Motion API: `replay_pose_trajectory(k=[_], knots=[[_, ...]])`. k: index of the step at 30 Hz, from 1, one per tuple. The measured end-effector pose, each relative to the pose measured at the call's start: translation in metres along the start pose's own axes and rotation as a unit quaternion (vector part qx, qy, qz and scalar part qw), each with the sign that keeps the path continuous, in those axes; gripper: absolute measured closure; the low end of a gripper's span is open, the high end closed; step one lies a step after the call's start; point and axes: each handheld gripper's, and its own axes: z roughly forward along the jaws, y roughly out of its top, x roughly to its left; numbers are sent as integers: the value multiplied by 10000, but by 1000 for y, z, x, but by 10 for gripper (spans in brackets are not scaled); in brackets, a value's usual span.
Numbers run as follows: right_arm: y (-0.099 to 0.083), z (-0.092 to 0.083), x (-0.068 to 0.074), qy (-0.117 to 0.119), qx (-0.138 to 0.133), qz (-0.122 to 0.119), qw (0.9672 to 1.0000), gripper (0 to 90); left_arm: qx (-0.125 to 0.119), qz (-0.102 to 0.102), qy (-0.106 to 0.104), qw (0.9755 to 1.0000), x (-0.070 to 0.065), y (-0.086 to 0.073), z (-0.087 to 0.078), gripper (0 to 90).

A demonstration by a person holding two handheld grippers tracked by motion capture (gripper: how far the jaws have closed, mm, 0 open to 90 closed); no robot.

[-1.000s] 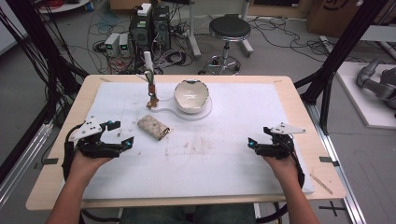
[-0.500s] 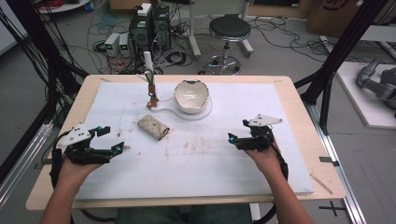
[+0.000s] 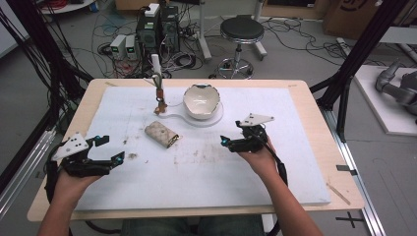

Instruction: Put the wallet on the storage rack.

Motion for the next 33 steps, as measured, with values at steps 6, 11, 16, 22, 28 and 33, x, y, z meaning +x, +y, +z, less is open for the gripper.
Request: replay_pose_trajectory(k=[6, 11, 16, 22, 28, 33], knots=[[17, 21, 15, 185, 9, -175, 9997, 179, 33, -15, 129, 9999, 2, -4, -9, 162], [29, 39, 29, 361, 44, -314, 9988, 179, -15, -40, 208, 9998, 3, -6, -15, 162], [38, 60, 44, 510, 149, -429, 9977, 179, -23, -43, 219, 9997, 3, -7, -17, 162], [47, 77, 58, 639, 194, -504, 9965, 179, 0, -40, 250, 9997, 3, -9, -20, 162], [50, 91, 68, 765, 224, -487, 9956, 179, 29, -32, 277, 9996, 3, -9, -21, 162], [51, 101, 72, 808, 289, -479, 9952, 179, 60, -3, 271, 9996, 3, -9, -20, 162]])
